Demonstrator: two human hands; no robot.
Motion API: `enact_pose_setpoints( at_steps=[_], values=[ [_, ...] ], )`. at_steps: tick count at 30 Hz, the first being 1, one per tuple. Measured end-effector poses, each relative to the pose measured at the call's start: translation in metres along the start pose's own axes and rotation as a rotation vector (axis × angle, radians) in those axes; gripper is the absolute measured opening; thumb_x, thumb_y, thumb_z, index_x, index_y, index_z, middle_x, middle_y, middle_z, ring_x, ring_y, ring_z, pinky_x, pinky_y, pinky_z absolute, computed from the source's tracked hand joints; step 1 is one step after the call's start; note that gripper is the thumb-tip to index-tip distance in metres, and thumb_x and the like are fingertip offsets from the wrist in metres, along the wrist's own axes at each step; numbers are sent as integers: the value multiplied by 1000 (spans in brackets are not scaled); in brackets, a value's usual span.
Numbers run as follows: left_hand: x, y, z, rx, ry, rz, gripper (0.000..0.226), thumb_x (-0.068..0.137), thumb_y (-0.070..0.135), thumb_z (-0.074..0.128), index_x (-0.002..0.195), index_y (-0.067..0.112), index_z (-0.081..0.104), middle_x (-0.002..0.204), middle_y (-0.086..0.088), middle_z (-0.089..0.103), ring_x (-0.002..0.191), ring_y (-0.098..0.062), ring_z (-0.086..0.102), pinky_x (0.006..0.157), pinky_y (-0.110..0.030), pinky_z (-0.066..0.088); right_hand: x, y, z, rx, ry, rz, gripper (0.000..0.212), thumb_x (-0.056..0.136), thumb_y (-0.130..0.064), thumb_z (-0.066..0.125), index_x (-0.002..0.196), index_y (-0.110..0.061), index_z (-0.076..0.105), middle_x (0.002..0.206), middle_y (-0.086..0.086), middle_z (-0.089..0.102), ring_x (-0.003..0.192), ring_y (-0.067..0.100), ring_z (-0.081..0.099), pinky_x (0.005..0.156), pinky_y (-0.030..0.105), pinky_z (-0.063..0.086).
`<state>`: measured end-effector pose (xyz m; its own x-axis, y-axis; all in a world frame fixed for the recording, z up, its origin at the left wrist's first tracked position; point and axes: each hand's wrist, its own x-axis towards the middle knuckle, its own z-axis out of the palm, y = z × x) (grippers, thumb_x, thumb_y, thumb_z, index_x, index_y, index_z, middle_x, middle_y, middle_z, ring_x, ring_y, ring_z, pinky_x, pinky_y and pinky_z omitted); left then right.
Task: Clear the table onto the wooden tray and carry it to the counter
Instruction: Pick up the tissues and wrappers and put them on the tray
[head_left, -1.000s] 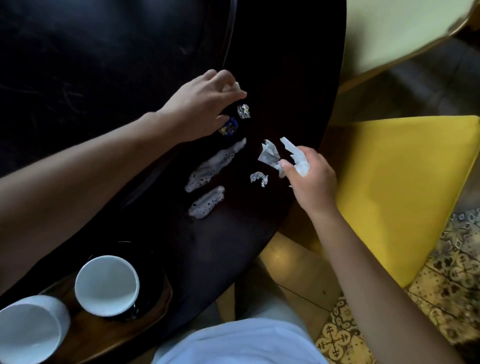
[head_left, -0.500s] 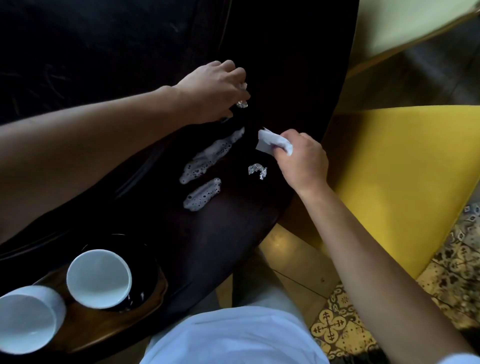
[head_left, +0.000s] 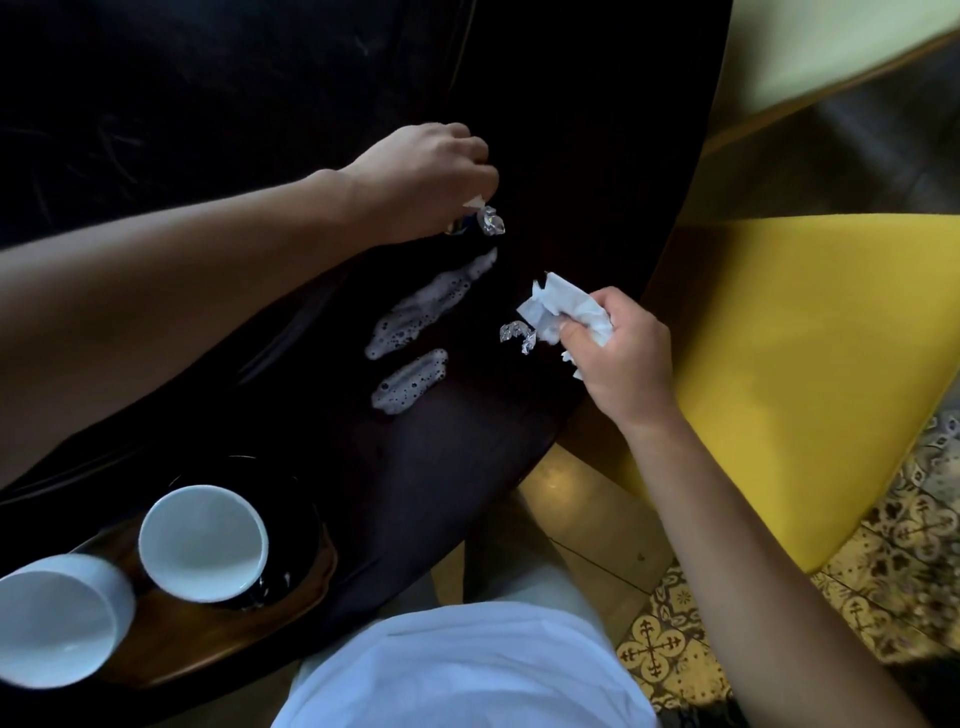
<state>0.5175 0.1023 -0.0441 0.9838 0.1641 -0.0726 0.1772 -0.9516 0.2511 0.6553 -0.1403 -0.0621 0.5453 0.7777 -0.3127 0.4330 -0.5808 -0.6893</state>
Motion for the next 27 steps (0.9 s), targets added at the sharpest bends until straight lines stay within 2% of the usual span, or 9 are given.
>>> enact_pose_setpoints(
  at_steps=[5, 10, 14, 19, 24, 27],
  values=[
    [-24, 4, -16, -68, 98, -114, 15, 99, 18, 61, 102, 5, 69, 94, -16, 63, 89, -38, 60, 71, -46, 52, -8, -5, 1, 70, -24, -18, 9, 87, -9, 67, 91, -10, 60, 69, -9, 58, 54, 4, 54, 46, 12, 36],
    [-56, 8, -24, -129, 155, -235, 17, 96, 20, 68, 105, 6, 71, 95, -16, 65, 89, -38, 61, 72, -44, 49, -11, -6, 5, 13, -54, -58, 13, 86, -12, 63, 99, -13, 62, 70, -13, 59, 55, 2, 57, 49, 13, 39],
    [-79, 10, -20, -156, 161, -296, 16, 93, 17, 71, 104, 6, 72, 96, -15, 65, 90, -37, 61, 72, -42, 48, -9, -2, 23, -65, -43, -86, 22, 83, -15, 64, 106, -15, 61, 84, -3, 66, 70, 19, 64, 59, 36, 53],
    [-103, 2, -13, -177, 211, -362, 13, 91, 14, 73, 102, 6, 73, 97, -15, 67, 89, -38, 62, 71, -45, 51, -10, -3, 36, -150, -13, -114, 32, 87, -18, 65, 118, -15, 57, 96, 0, 69, 80, 26, 68, 65, 42, 57],
    [-131, -6, -16, -190, 277, -497, 14, 94, 18, 71, 104, 8, 73, 102, -13, 68, 94, -35, 63, 78, -42, 50, -11, -8, 43, -260, 31, -102, 34, 91, -34, 65, 119, -17, 56, 103, 2, 73, 86, 28, 71, 68, 44, 59],
    [-145, -3, -18, -187, 301, -550, 15, 94, 19, 72, 103, 7, 73, 103, -13, 69, 95, -35, 64, 81, -43, 51, -11, -8, 43, -334, 16, -102, 34, 90, -35, 70, 116, -16, 59, 104, 2, 72, 89, 30, 69, 70, 40, 55]
  ],
)
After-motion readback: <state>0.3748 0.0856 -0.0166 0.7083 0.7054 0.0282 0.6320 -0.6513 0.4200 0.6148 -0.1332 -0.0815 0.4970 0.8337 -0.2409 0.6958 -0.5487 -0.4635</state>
